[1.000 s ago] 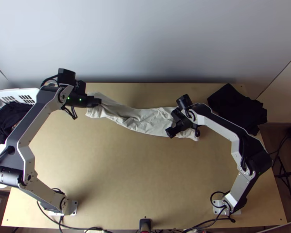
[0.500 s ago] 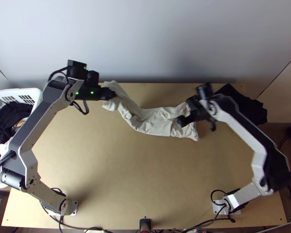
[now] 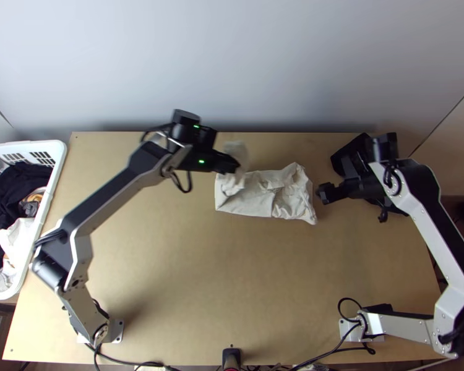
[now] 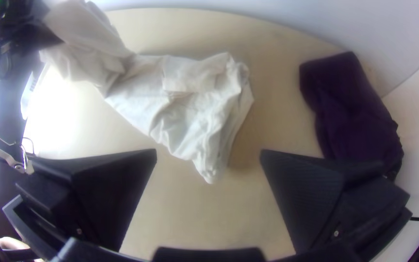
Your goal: Fold the t-shirt
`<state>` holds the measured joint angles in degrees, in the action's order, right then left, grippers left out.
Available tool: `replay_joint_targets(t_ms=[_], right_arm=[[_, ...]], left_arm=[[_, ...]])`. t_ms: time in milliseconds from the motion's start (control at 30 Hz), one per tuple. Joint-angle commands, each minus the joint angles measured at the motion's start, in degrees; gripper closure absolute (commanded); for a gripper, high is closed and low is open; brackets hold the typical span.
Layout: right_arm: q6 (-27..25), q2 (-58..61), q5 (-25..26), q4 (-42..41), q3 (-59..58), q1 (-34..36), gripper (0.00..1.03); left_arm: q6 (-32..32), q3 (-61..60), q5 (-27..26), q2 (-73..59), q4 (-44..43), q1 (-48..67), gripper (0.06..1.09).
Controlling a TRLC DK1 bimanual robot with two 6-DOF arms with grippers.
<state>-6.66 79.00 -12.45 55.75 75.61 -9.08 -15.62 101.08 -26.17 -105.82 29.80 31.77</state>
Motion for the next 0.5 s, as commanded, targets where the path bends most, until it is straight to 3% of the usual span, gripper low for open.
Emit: replay_joint_targets(t_ms=[0, 300, 467], right_arm=[[-0.02, -4.56, -0.03, 1.12, -4.69, 1.70, 0.03], [-0.55, -5.88, 0.05, 1.38, -8.64, 2.14, 0.03], [-0.55, -6.49, 0.05, 2.26, -8.82, 2.49, 0.03]], left_arm=[[-1.26, 1.84, -0.19, -6.33, -6.60, 5.41, 1.05], [-5.92, 2.90, 0.07, -13.71, -18.38, 7.78, 1.05], [-7.06, 5.27, 0.42, -19.95, -20.49, 8.92, 1.05]])
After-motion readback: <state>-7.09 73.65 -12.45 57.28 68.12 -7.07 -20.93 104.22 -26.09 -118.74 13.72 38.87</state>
